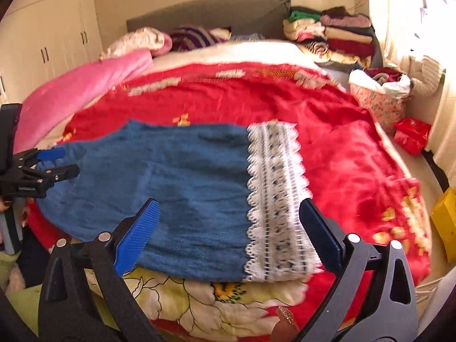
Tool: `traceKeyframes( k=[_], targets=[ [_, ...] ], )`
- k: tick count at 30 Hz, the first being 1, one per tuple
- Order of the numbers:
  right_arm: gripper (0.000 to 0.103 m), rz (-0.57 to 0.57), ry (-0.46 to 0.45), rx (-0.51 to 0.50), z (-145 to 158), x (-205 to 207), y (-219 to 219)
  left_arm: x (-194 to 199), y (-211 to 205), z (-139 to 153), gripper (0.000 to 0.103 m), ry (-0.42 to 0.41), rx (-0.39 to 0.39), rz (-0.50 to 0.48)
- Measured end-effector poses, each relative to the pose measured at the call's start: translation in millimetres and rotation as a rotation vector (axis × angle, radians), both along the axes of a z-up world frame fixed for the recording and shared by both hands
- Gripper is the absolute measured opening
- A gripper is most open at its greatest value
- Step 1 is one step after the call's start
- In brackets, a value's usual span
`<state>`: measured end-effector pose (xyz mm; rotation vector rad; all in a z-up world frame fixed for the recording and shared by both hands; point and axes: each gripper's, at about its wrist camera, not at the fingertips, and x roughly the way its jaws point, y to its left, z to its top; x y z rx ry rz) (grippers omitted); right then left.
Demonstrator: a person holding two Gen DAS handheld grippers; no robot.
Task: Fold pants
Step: 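Move both tools back over the folded pants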
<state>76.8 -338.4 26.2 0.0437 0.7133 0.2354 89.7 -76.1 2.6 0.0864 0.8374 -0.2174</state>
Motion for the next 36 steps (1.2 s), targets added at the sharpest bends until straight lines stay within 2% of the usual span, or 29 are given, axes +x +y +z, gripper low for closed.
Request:
traceKeyframes(
  k=[9, 19, 36],
  targets=[
    [0.094, -0.029, -0.101, 0.027, 27, -20, -29, -7, -26, 38, 0.099, -0.069, 0.030, -0.039],
    [0.094, -0.053, -0.169, 0.037, 42, -35, -47, -4, -63, 59, 0.099, -0.102, 0.080, -0.107],
    [0.094, -0.097, -0.140, 0.069, 22, -36, -69, 26, -124, 51, 0.099, -0.083, 0.142, -0.211]
  ],
)
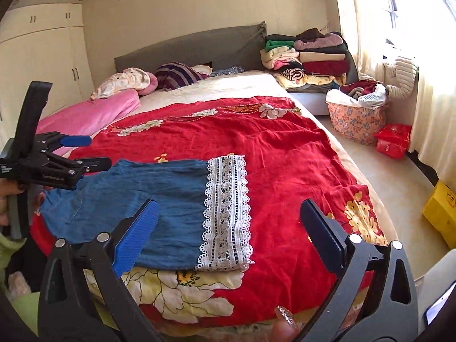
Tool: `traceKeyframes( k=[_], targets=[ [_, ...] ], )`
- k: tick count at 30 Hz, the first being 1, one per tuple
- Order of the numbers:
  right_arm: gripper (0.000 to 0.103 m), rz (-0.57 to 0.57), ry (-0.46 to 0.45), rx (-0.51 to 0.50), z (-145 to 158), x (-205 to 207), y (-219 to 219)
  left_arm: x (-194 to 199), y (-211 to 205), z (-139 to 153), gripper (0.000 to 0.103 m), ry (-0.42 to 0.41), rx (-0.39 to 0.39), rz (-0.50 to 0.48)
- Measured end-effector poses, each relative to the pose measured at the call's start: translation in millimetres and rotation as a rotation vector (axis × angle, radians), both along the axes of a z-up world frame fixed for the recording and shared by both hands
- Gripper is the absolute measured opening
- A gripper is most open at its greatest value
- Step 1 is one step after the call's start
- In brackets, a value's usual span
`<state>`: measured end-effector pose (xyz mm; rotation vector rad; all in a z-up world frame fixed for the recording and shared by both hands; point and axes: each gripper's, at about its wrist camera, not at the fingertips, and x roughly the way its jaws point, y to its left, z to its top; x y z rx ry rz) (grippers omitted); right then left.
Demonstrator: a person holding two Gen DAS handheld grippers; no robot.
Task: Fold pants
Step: 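Move both tools back over the folded pants, then grasp the lace hem end with the right tool while the left tool grasps the lace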
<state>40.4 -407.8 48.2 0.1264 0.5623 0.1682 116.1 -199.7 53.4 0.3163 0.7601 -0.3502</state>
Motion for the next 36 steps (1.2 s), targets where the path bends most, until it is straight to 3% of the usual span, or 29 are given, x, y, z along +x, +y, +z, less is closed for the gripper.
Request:
traceKeyframes(
  k=[14, 22, 32, 35, 36],
  targets=[
    [0.094, 0.003, 0.123, 0.090, -44, 20, 5, 56, -56, -29, 0.099, 0.034, 0.072, -0.102],
    [0.094, -0.024, 0.190, 0.136, -66, 32, 8, 96, -93, -67, 0.099, 0.116, 0.202, -0.178],
    [0.094, -0.020, 0.232, 0.174, -82, 42, 13, 124, -105, -88, 0.097, 0.186, 0.126, -0.230],
    [0.094, -0.010, 0.247, 0.189, -90, 48, 15, 129, -103, -102, 0.078, 0.252, 0.088, -0.233],
    [0.094, -0.016, 0.250, 0.191, -94, 51, 16, 130, -100, -107, 0.076, 0.271, 0.064, -0.233]
  ],
)
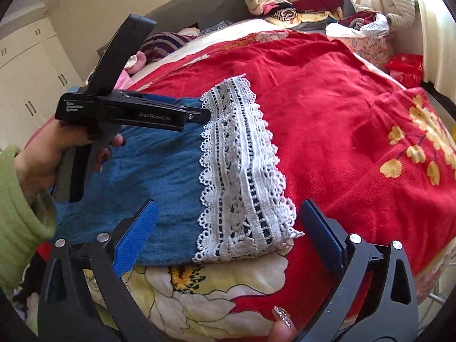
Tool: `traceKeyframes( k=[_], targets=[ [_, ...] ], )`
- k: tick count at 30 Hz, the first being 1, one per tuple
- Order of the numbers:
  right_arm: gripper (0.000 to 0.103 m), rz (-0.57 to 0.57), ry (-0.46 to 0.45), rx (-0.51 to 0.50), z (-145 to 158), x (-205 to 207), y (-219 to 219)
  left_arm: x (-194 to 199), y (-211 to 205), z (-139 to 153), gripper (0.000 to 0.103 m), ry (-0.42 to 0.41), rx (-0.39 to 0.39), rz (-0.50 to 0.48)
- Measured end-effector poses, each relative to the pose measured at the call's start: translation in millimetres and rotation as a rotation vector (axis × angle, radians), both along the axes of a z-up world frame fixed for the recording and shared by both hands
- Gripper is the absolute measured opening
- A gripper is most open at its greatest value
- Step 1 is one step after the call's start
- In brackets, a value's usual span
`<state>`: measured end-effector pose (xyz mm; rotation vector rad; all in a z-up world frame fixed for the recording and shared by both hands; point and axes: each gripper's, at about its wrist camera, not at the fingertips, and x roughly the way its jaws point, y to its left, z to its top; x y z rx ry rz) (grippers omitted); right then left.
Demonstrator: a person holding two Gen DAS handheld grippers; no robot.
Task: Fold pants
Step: 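Grasp the lace hem end with the right tool while the left tool grasps the lace, then lift and fold the lace hem end over toward the waistband with both tools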
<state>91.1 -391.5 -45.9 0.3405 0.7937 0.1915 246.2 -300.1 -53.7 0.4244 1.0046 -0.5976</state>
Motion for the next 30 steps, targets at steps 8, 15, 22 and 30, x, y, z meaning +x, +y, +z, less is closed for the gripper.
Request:
traceKeyframes(
  k=[8, 15, 22, 30],
  targets=[
    [0.063, 0.004, -0.020, -0.001, -1, 2, 5, -5, 2, -1, 0.046, 0.007, -0.040, 0.019],
    [0.026, 0.073, -0.031, 0.051, 3, 0, 4, -17, 6, 4, 0.016, -0.021, -0.066, 0.020],
    [0.023, 0.168, -0.109, 0.074, 30, -6, 26, -19, 36, 29, 0.010, -0.004, -0.241, 0.054],
    [0.023, 0.307, -0.216, 0.018, 69, -19, 77, -32, 98, 57, 0.010, -0.034, -0.433, 0.109]
  ],
)
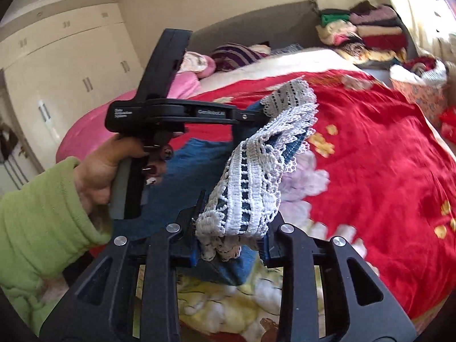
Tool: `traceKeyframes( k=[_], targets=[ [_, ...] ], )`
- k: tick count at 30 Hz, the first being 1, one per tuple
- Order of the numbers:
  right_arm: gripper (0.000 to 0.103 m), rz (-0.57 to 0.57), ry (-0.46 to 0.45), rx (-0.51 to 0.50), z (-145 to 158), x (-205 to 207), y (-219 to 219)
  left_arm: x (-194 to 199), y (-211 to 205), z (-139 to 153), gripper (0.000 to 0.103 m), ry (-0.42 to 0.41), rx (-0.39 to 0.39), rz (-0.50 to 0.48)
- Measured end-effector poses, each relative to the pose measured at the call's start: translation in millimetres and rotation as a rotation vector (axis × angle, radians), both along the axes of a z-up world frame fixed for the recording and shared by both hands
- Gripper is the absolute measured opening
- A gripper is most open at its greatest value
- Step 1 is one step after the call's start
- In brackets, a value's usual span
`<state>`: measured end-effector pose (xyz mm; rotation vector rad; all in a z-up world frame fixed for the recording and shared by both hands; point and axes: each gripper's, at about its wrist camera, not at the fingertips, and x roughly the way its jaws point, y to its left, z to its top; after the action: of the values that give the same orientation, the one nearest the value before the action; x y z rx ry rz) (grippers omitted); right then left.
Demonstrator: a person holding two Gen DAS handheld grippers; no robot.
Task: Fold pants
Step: 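Lift and fold the lace hem end over toward the waistband with both tools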
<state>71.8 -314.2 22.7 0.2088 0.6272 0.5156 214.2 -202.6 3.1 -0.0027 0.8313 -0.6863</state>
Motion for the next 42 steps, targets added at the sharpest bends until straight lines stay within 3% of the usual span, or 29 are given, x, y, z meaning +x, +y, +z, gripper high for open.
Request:
traceKeyframes(
  k=[8, 11, 14, 19, 25, 28, 35, 39, 42],
  targets=[
    [0.023, 0.138, 0.017, -0.100, -12, 9, 78, -7, 72, -21, 0.011, 0.045, -0.076, 0.122],
    [0.023, 0.182, 0.015, -0.185, -20, 9, 110, -5, 110, -31, 0.021, 0.115, -0.128, 0.193],
    [0.023, 0.230, -0.004, -0.271, -23, 5, 139, -9, 155, -25, 0.047, 0.135, -0.227, 0.262],
    [0.023, 0.301, -0.065, -0.414, -27, -9, 181, -26, 208, -19, 0.052, 0.113, -0.302, 0.344],
    [0.029, 0.352, -0.114, -0.561, -40, -23, 212, -43, 227, -31, 0.064, 0.147, -0.385, 0.352],
    [0.031, 0.379, -0.140, -0.566, -39, -30, 215, -44, 225, -38, 0.067, 0.163, -0.410, 0.346],
    [0.059, 0.437, -0.211, -0.478, -12, -50, 191, -40, 225, -47, 0.067, 0.190, -0.409, 0.349],
    [0.062, 0.368, -0.198, -0.433, -1, -44, 162, -31, 216, -52, 0.073, 0.206, -0.384, 0.348],
    [0.062, 0.248, -0.132, -0.397, -3, -22, 131, -22, 208, -58, 0.073, 0.224, -0.363, 0.349]
  ],
)
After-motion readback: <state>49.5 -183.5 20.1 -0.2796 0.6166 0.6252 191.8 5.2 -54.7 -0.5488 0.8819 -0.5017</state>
